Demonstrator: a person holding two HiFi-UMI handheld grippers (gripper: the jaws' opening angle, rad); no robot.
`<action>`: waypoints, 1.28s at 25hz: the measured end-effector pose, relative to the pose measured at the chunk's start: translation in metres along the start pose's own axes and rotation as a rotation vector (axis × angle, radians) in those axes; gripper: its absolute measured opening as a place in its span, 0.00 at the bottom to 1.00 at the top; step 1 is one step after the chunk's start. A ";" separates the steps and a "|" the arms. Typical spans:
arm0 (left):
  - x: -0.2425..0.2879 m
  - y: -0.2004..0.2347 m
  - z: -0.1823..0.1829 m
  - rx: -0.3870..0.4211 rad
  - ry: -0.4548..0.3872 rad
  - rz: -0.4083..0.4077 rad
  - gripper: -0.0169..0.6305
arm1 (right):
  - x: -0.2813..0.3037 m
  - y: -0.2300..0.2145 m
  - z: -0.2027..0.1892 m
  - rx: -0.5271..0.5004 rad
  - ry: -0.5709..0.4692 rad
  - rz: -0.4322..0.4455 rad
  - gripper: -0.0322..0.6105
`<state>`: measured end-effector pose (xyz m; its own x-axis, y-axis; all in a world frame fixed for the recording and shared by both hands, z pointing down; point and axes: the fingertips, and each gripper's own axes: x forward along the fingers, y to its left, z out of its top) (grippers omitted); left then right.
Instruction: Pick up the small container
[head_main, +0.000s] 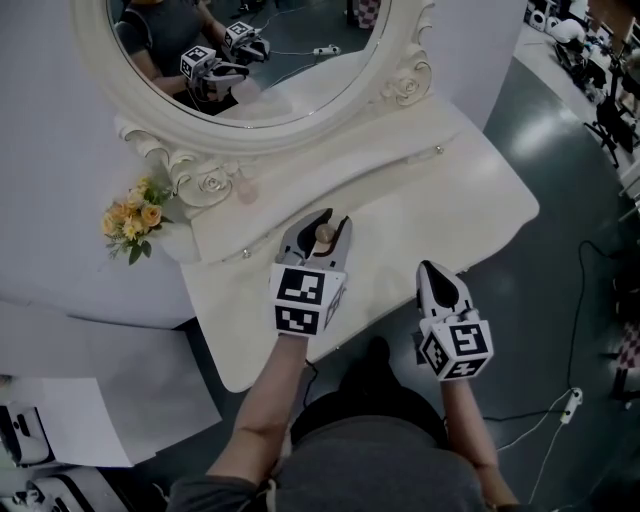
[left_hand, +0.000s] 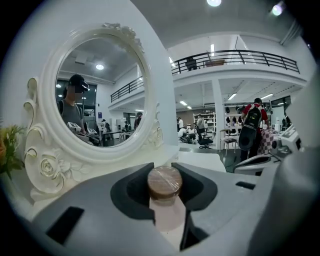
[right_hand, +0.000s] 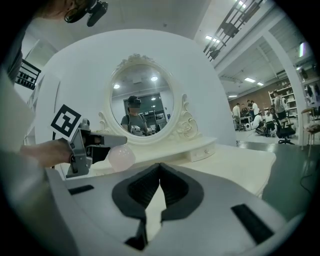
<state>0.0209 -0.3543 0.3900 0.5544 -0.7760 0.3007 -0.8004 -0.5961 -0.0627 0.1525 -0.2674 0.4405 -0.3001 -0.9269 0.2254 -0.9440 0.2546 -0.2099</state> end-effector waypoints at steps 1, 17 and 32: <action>0.000 -0.002 0.004 0.005 -0.005 -0.006 0.19 | -0.001 -0.002 0.001 0.001 -0.004 -0.004 0.05; -0.004 -0.030 0.055 0.066 -0.084 -0.072 0.19 | -0.012 -0.021 0.014 -0.001 -0.040 -0.038 0.05; -0.002 -0.034 0.062 0.087 -0.076 -0.078 0.19 | -0.007 -0.021 0.014 -0.005 -0.037 -0.028 0.05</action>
<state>0.0609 -0.3455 0.3323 0.6327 -0.7377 0.2354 -0.7331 -0.6686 -0.1249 0.1764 -0.2702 0.4295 -0.2687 -0.9432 0.1956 -0.9526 0.2301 -0.1992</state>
